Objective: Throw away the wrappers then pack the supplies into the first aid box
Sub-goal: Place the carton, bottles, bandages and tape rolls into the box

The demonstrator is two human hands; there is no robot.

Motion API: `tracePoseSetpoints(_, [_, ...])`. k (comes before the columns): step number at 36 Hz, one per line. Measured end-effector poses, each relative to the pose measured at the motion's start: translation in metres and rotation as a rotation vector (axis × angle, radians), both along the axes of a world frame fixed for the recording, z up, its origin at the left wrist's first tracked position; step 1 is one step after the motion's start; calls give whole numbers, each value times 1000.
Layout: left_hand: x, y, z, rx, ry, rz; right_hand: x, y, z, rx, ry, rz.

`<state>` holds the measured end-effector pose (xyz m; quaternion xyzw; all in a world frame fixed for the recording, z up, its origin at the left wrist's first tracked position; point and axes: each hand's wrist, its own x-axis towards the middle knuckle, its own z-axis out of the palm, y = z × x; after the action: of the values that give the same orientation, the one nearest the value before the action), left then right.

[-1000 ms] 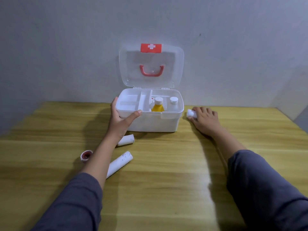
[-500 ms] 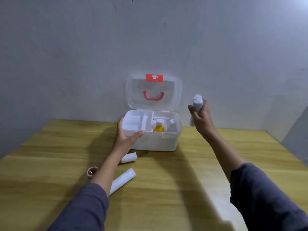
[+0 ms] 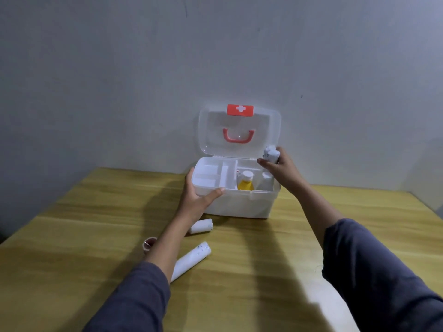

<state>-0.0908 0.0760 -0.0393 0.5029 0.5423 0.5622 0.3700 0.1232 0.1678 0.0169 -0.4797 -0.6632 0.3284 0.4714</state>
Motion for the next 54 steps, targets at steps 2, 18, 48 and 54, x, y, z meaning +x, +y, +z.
tracePoseSetpoints(2, [0, 0, 0, -1, 1, -2, -2, 2, 1, -8, -40, -4])
tracePoseSetpoints(18, [0, -2, 3, -5, 45, 1, 7, -14, -10, -118, 10, 44])
tracePoseSetpoints(48, [-1, -41, 16, -117, 422, 148, -6, -52, -27, 14, -189, -110])
tracePoseSetpoints(54, [-19, -85, 8, -184, 774, 3, -4, -59, -25, -10, -217, -125])
